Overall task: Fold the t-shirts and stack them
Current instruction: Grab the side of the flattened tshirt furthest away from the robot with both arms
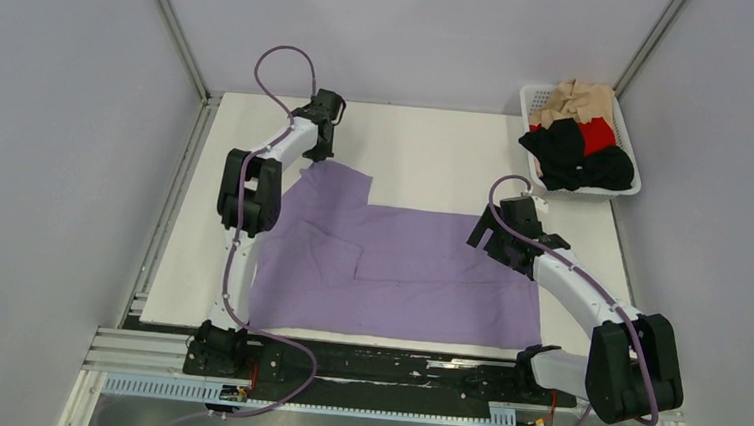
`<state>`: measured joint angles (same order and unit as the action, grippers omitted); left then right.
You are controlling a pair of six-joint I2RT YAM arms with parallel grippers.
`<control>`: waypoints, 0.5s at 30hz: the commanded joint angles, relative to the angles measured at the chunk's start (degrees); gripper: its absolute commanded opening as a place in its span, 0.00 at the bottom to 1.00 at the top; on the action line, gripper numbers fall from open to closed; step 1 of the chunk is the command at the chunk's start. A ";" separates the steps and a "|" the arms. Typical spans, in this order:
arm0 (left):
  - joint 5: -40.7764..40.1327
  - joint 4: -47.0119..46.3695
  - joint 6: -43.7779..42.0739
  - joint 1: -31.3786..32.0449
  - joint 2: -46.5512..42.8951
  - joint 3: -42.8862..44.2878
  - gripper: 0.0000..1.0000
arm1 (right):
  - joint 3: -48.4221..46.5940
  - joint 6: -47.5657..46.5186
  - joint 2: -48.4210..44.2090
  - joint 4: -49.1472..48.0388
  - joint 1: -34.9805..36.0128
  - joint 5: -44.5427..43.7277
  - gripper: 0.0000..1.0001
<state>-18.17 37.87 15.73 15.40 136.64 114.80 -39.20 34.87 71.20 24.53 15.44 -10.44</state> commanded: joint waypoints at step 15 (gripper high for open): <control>-5.42 -2.26 -1.57 -3.97 -6.97 -5.11 0.00 | -21.90 1.10 22.10 3.38 -4.84 -11.90 0.93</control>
<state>-21.87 37.41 15.42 11.97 133.91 110.06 -53.36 35.31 86.91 25.15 12.53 -16.84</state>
